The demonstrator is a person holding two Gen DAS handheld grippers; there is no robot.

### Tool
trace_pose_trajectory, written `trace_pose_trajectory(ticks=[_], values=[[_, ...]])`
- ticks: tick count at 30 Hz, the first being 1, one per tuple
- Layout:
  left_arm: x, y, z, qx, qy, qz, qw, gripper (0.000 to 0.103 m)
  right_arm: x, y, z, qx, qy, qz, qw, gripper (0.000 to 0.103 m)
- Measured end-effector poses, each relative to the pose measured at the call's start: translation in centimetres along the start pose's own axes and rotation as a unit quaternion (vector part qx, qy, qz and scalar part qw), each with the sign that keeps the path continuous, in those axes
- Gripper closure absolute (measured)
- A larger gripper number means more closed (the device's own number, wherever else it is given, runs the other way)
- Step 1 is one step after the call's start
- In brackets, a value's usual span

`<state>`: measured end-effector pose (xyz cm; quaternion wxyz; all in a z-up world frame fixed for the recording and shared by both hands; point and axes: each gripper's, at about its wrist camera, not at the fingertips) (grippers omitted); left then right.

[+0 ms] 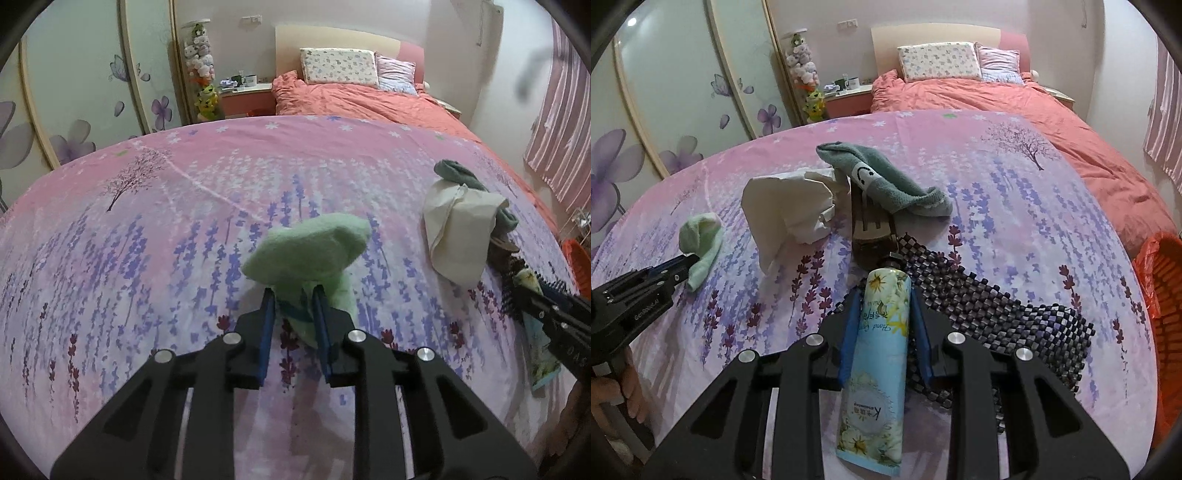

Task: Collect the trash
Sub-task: 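Close the left tool on the green cloth while the right tool holds the spray can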

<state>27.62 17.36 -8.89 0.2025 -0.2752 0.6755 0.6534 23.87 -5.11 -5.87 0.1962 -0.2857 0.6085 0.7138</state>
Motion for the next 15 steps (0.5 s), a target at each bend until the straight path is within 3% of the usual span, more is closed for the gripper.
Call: trace_pose_trajectory(ticks=[4,8,15], values=[[0.1,-0.1,1.0,0.012,0.024,0.004,0.9996,0.070,0.1,0.0,-0.5,0.001,0.002,0.001,1.000,0.075],[0.2,0.0,2.0,0.038,0.048,0.004,0.9981,0.070,0.2,0.0,-0.7,0.005,0.004,0.002,1.000,0.075],[0.3,0.1,2.0,0.031,0.050,0.003,0.9982,0.068,0.4,0.0,-1.0,-0.001,-0.005,0.000,1.000,0.075]])
Point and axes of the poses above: each gripper's, at about its wrist camera, not at the fingertips, and y roughly against the way its jaws point, z to its left, x to its underside, and after that the axes turned 5 degrees about y, right-handed
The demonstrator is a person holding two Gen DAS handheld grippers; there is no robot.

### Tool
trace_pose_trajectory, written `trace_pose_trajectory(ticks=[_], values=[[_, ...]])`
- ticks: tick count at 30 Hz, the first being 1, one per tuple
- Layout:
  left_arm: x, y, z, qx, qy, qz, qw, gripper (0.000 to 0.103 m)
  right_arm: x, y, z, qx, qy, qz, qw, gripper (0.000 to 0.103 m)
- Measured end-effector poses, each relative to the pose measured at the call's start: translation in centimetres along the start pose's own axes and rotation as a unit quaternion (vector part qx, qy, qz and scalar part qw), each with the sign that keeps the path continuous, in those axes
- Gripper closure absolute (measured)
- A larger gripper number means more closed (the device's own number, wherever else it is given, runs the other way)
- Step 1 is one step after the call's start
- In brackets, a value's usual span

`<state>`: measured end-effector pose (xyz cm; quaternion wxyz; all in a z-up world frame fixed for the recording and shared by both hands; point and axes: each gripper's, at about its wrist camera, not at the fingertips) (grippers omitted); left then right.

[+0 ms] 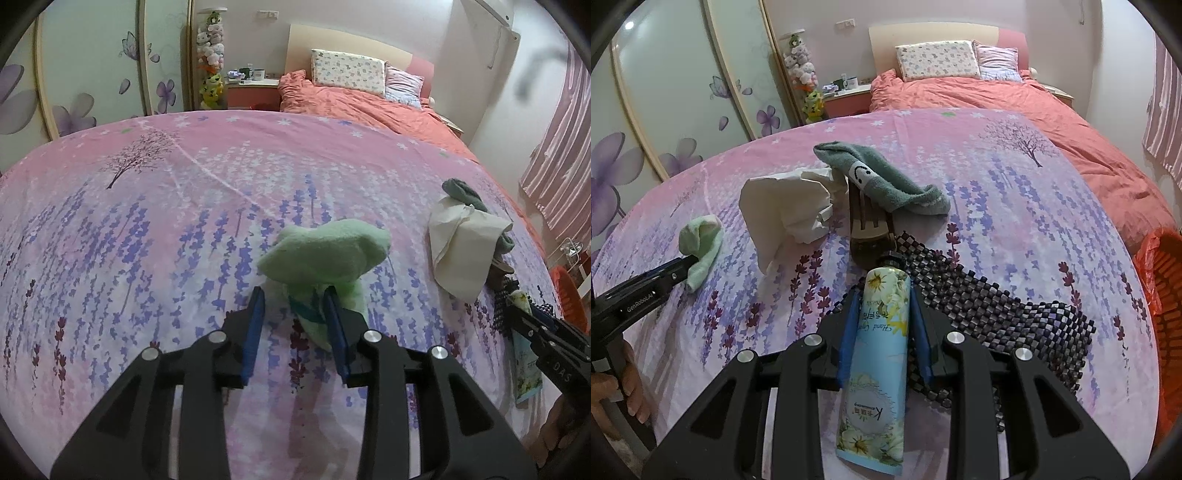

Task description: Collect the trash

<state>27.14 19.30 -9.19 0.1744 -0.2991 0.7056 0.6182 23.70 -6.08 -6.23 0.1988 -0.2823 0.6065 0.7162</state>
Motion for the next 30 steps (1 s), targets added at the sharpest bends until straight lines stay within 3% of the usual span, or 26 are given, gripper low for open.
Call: trace_pose_trajectory(ticks=[25,28,29,30], values=[[0.1,0.4,1.1,0.027,0.024,-0.001,0.9993,0.068,0.3,0.4,-0.3,-0.006,-0.007,-0.001,1.000,0.075],[0.2,0.5,0.7,0.030,0.013,-0.002,0.9995,0.054,0.2,0.5,-0.4,-0.004,-0.005,-0.001,1.000,0.075],[0.2,0.7,0.3,0.022,0.006,-0.006,0.9997,0.042,0.2,0.5,-0.3,-0.001,-0.002,-0.001,1.000,0.075],[0.2,0.9,0.0,0.022,-0.002,-0.010,0.9997,0.040,0.2,0.6,-0.1,0.002,0.001,0.000,1.000,0.075]])
Point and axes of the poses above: each gripper's, at about its wrist camera, not at the fingertips, and y roughly against the way its jaws point, z to its left, x to its underside, and after that the axes turned 5 degrees about y, right-handed
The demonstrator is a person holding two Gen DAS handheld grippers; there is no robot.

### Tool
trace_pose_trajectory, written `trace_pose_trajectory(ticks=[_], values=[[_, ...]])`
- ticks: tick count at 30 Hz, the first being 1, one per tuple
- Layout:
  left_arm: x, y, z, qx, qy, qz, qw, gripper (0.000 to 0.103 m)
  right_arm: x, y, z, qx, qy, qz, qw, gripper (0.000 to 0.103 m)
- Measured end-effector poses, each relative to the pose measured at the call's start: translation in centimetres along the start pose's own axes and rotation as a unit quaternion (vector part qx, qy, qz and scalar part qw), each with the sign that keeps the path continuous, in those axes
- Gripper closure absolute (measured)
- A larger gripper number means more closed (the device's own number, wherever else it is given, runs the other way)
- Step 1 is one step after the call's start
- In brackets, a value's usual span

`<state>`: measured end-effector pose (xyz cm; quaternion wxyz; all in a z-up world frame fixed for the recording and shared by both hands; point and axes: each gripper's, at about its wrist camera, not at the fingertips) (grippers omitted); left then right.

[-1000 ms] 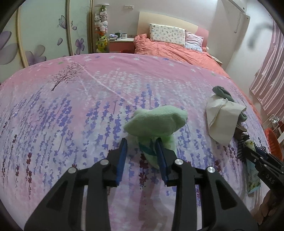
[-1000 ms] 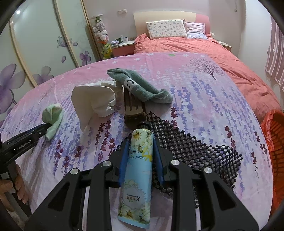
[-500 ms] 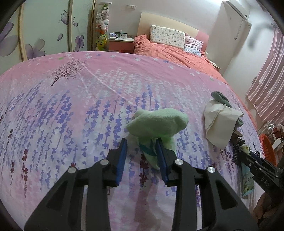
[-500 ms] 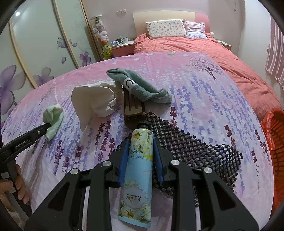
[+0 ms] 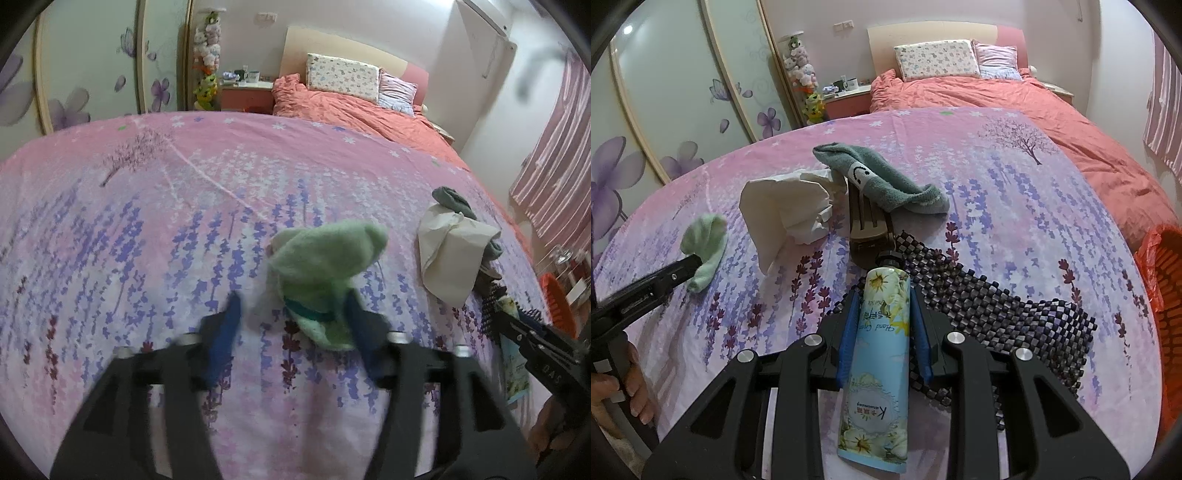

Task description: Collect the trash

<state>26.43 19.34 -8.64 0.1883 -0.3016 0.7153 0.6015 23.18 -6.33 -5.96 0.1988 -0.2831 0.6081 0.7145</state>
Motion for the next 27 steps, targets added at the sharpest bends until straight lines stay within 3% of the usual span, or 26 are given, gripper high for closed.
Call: trace_pose_trajectory(ticks=[7,13,14,15,16,17,18,19,22,27], values=[[-1.1,-0.5,-2.5,-0.007,-0.038,-0.010,0.9992,0.036,-0.3,-0.2,0.7,0.000,0.004,0.000,1.000,0.075],[-2.1,-2.4,-4.1,-0.036,-0.056,-0.005,0.9977,0.034,-0.5,-0.3,0.7,-0.004,-0.004,-0.001,1.000,0.075],[-2.2,-2.9,-4.1,-0.039,-0.054,0.006,0.9978,0.041,-0.6,-0.3,0.5,-0.004,-0.003,-0.001,1.000,0.075],[-2.3,-3.2,-3.7,-0.036,-0.049,0.014,0.9981,0.055,-0.6,-0.4,0.4,-0.004,-0.002,-0.001,1.000,0.076],[-2.4,-3.3,-3.5,-0.039,-0.043,0.014,0.9982,0.058,-0.7,-0.4,0.4,-0.003,-0.001,-0.001,1.000,0.077],[-2.5,-3.2,-3.3,-0.036,-0.040,0.011,0.9985,0.066,-0.7,-0.4,0.3,-0.008,-0.003,-0.001,1.000,0.077],[-2.5,-3.1,-3.3,-0.029,-0.040,0.008,0.9988,0.082,-0.6,-0.3,0.2,-0.014,-0.005,-0.001,1.000,0.077],[-2.4,-3.0,-3.2,-0.026,-0.041,0.006,0.9988,0.087,-0.5,-0.1,0.1,-0.018,-0.008,-0.003,1.000,0.077],[-2.3,-2.5,-3.0,-0.021,-0.043,-0.002,0.9989,0.093,-0.3,0.5,-0.1,-0.027,-0.012,-0.011,1.000,0.077],[-2.4,-1.1,-3.2,-0.011,-0.043,-0.021,0.9988,0.095,-0.2,2.1,-0.2,-0.033,-0.011,-0.030,0.999,0.077]])
Point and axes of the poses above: each gripper's, at about its wrist camera, not at the fingertips, and y roughly against the way its jaws point, z to its left, x to its underside, and after that the axes turned 5 degrees about y, right-handed
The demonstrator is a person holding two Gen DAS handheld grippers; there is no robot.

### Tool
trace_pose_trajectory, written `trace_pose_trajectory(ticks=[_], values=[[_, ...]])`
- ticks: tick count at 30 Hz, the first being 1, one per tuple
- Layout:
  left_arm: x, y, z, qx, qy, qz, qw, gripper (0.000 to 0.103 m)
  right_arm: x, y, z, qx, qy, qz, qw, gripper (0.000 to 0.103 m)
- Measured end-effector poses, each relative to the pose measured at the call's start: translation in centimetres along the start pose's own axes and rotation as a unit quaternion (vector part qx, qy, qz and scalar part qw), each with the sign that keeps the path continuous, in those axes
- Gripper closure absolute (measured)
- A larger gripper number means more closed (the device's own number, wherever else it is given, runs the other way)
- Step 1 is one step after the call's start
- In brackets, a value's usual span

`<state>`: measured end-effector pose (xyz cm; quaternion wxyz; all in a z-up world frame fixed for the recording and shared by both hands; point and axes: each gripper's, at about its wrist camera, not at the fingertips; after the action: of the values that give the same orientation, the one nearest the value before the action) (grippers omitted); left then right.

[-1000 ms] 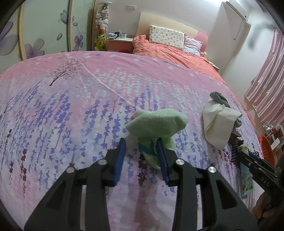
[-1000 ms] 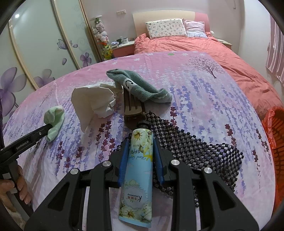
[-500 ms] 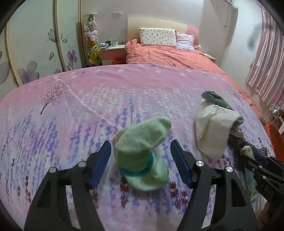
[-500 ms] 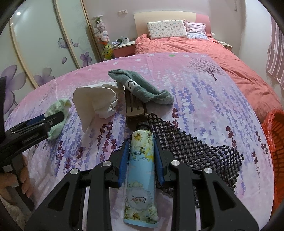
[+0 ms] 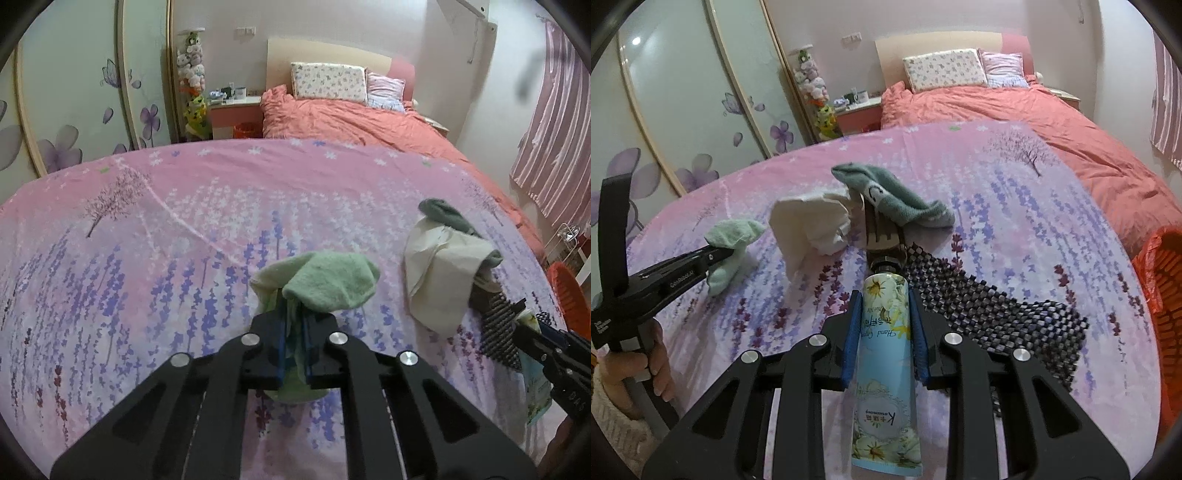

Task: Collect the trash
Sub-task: 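Carry the spray can and green cloth over the orange basket and release both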

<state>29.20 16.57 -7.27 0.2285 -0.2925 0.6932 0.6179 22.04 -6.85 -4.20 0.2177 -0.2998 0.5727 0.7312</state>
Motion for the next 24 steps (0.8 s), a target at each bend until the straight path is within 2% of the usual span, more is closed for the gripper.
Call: trace_pose_trajectory(ticks=[12,24], values=[[-0.5,5.3,-1.9,0.028,-0.008,-0.039,0.9988,0.095,-0.9,5.1,-1.8,0.016,-0.005,-0.059,0.998,0.077],[-0.4,9.4,-9.5,0.095,-0.047,-0.059,0.9926,0.095,-0.9,10.3,-6.3,0.058,-0.023,-0.113,0.992,0.077]])
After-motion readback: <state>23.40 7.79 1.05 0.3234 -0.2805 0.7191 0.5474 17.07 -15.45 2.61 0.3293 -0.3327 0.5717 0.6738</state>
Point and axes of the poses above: each gripper's, at about its wrist camera, not at the fingertips, and y roughly against the way its jaws point, z to its left, x to its underside, and after that the axes turned 5 degrees about y, right-handed
